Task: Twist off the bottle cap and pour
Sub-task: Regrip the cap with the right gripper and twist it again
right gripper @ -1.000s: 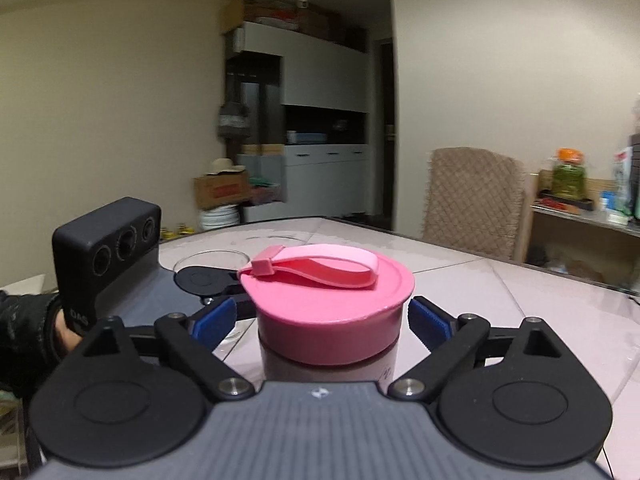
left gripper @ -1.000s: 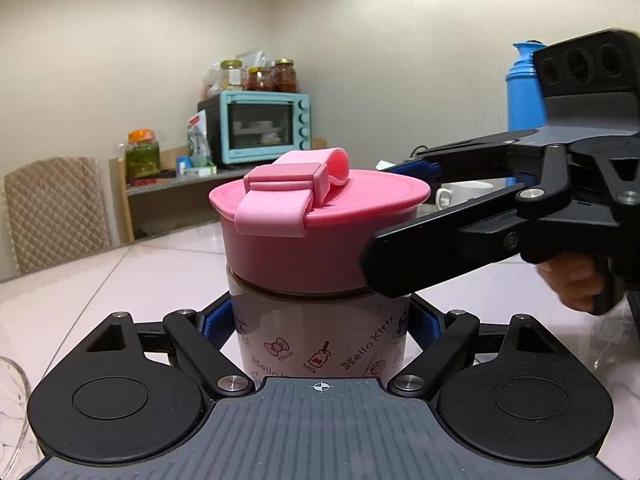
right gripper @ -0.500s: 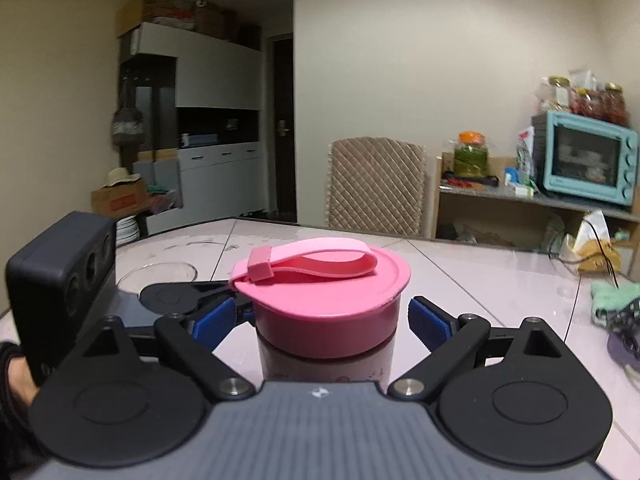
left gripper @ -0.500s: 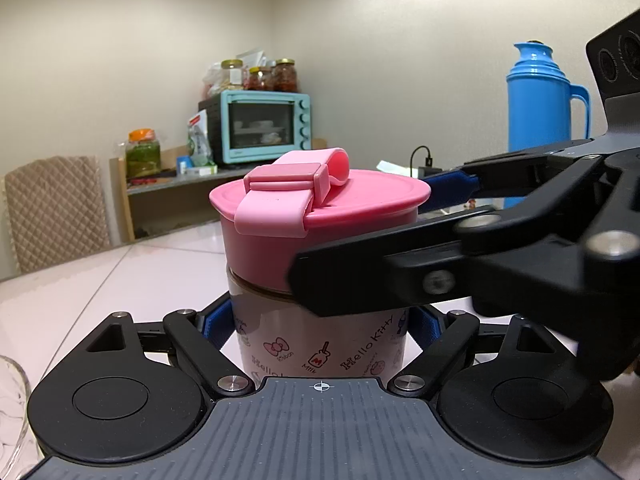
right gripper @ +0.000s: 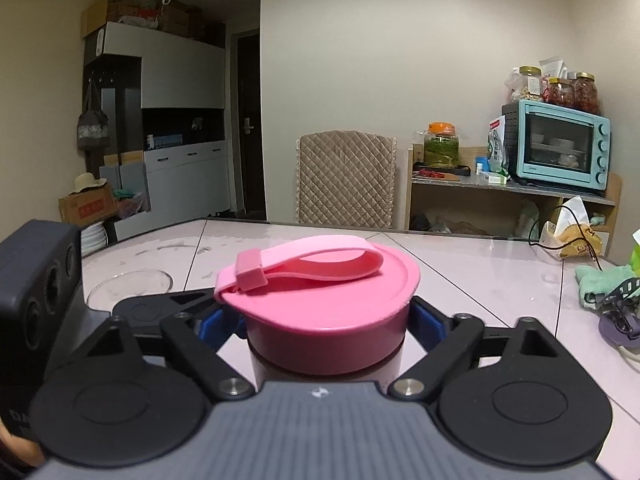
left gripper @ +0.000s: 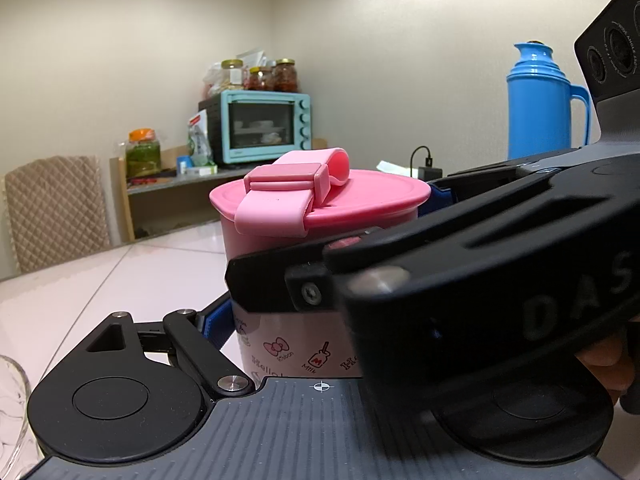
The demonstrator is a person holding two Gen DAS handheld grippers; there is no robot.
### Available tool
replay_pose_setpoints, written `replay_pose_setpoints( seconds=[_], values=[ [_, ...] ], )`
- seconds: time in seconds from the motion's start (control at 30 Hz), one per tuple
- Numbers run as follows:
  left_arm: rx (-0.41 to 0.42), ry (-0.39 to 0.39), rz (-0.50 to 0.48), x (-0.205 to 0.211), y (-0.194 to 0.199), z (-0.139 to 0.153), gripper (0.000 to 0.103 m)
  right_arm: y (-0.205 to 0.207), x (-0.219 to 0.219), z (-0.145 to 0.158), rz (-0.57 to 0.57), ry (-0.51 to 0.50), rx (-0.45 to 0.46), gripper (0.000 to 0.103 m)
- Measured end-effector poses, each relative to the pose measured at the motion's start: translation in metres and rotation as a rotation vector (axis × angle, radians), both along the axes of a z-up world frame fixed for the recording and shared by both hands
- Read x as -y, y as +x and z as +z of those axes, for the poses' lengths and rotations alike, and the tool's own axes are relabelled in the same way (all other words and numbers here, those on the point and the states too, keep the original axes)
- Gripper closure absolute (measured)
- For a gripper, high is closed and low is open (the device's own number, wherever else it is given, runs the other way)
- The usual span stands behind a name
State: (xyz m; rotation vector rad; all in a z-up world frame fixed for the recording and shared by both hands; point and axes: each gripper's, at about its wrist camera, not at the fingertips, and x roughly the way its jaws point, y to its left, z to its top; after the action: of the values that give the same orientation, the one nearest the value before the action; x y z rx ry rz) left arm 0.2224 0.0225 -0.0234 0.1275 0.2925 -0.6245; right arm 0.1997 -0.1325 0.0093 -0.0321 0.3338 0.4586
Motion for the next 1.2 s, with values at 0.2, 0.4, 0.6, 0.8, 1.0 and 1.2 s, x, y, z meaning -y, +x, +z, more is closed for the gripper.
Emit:
replay_pose_setpoints(
  seconds=[0.2, 0.4, 0.6, 0.8, 1.0, 1.2],
  values=[
    [0.0, 0.0, 0.0, 0.0, 0.0, -0.001, 0.014, 0.004, 0.009, 0.0, 0.08, -0.011, 0.017, 0.018],
    [0.001, 0.002, 0.002, 0.001, 0.0, -0.001, 0.014, 0.026, 0.04, -0.001, 0.338, -0.005, 0.02, 0.018],
    [0.002, 0.004, 0.005, 0.002, 0.001, -0.001, 0.014, 0.05, 0.061, 0.0, 0.573, -0.003, 0.018, 0.018],
    [0.002, 0.004, 0.007, 0.002, 0.002, -0.002, 0.014, 0.062, 0.074, 0.003, 0.694, 0.015, 0.009, 0.018],
    [0.001, 0.006, 0.005, 0.003, 0.001, -0.002, 0.014, 0.048, 0.073, 0.012, 0.603, 0.03, 0.019, 0.01],
    [0.002, 0.006, 0.005, 0.003, 0.001, -0.003, 0.014, 0.013, 0.065, 0.02, 0.388, -0.014, 0.056, 0.007]
  ],
)
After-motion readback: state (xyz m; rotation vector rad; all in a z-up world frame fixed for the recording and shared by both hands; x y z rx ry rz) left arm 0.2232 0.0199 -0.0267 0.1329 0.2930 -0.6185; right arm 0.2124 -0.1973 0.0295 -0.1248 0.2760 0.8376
